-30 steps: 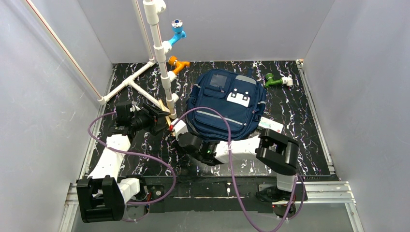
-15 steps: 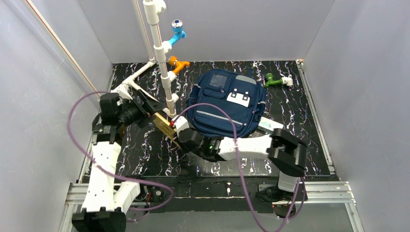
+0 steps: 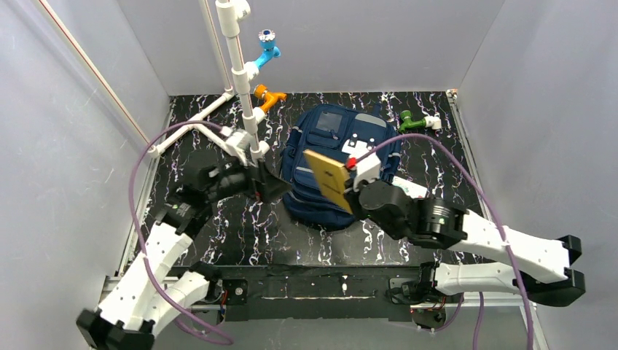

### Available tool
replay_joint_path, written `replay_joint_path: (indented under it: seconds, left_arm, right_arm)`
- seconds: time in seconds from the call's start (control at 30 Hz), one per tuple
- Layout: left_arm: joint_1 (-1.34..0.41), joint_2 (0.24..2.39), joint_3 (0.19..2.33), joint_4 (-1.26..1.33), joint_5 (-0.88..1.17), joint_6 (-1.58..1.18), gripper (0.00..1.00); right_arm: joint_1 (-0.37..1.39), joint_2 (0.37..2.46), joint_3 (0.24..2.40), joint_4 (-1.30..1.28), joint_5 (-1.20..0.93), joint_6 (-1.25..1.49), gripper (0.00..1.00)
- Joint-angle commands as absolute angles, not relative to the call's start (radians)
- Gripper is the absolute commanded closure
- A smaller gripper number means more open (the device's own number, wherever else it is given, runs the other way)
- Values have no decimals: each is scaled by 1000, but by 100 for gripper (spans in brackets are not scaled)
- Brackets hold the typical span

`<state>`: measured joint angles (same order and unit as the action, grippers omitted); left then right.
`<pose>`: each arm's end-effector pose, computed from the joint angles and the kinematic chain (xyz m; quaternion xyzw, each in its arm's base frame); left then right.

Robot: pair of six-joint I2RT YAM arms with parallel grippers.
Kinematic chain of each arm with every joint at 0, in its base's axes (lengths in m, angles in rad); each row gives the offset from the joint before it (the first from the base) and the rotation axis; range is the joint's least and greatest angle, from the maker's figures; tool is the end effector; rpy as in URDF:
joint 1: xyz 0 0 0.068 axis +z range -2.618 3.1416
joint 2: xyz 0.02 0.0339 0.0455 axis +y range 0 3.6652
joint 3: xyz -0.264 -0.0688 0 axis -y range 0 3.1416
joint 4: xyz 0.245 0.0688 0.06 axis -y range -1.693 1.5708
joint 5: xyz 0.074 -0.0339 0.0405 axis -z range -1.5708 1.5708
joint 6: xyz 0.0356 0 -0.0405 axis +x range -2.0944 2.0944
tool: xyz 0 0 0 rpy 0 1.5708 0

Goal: Pack the student bag
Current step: Pick up the book from the center of the board.

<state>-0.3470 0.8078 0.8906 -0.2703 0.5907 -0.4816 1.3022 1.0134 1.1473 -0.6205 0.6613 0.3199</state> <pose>0.1611 -0.0794 0.3651 0.1357 0.7477 -0.4508 0.4683 0.0756 0.1922 0.3820 -0.2344 0.7935 0.1622 0.5377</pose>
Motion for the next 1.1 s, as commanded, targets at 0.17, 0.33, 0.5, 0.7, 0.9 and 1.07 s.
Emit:
replay_joint_path:
  seconds: [0.17, 0.33, 0.5, 0.7, 0.9, 1.07]
  left_arm:
    - [-659, 964, 900, -97, 251, -358, 18]
    - [-655, 967, 898, -191, 162, -913, 10]
    - [-655, 983, 884, -146, 325, -1384, 4]
    - [-655, 929, 963, -193, 266, -1393, 7]
    - [-653, 738, 1005, -333, 142, -739, 9]
    - [-652, 607, 1088, -560, 20, -488, 2]
  right_arm:
    - [1298, 931, 1194, -672, 1001, 338, 99]
    - [1298, 977, 1122, -479, 911, 220, 99]
    - [1298, 961, 1030, -287, 784, 9, 99]
    - [1298, 1024, 1043, -228, 637, -145, 99]
    - [1257, 1052, 1172, -230, 591, 106, 99]
    - [938, 1110, 1307, -375, 119, 330, 99]
